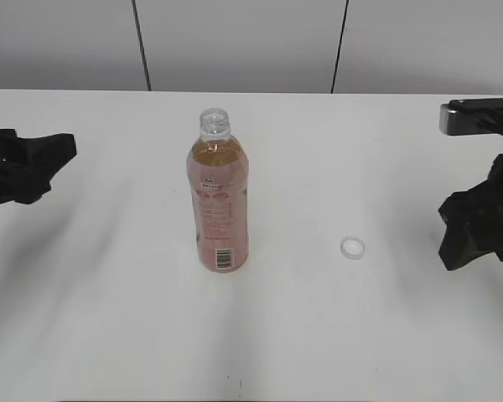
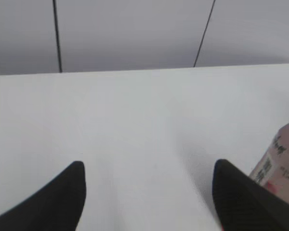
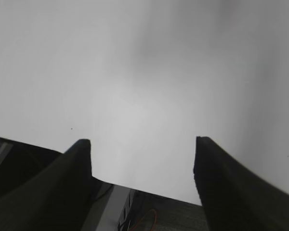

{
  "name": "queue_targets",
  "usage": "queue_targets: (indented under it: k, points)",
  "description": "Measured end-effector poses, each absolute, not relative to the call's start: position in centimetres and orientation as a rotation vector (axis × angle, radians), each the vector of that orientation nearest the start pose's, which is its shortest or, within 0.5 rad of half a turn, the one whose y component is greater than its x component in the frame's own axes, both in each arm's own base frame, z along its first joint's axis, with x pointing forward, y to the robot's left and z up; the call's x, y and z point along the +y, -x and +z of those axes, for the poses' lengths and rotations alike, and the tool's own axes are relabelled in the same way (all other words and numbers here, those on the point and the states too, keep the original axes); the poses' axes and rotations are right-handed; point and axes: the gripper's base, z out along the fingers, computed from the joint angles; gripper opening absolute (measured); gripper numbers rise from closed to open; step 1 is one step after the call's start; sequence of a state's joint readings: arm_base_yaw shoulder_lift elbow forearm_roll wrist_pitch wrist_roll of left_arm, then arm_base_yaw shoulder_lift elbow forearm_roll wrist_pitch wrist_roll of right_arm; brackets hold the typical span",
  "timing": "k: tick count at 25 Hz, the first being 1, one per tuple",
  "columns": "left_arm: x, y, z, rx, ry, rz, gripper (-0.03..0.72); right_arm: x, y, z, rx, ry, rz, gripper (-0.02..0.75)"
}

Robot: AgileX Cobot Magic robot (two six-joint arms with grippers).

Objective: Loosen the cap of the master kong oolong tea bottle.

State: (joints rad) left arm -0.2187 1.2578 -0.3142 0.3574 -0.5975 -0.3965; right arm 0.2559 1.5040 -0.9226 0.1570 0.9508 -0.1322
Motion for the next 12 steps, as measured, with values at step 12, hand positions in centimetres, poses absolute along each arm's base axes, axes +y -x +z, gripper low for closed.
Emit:
queue_targets:
  k: [12]
  points:
    - [-2.0, -13.3, 29.2, 2.161, 0.0, -0.122, 0.499, 5.8, -19.3, 26.7, 2.872, 0.444, 0.155, 0.503]
